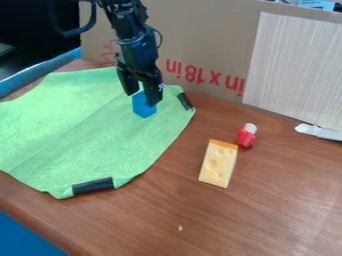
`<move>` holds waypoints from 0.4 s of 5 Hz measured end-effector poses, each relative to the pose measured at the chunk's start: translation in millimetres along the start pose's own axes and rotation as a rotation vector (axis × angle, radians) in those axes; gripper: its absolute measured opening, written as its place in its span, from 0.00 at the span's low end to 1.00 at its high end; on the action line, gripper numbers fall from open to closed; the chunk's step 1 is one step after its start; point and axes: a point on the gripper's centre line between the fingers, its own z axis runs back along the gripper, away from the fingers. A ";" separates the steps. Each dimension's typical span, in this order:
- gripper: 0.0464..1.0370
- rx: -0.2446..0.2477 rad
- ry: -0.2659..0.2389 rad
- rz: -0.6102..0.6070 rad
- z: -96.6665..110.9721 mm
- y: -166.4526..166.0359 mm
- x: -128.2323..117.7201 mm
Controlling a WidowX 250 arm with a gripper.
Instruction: Move the blue figure on the top of the cloth
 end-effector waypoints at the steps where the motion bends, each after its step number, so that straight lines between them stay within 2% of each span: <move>1: 0.96 -0.015 0.008 0.003 8.9 -6.0 0.0; 2: 0.96 0.003 -0.066 0.037 55.0 -10.9 8.7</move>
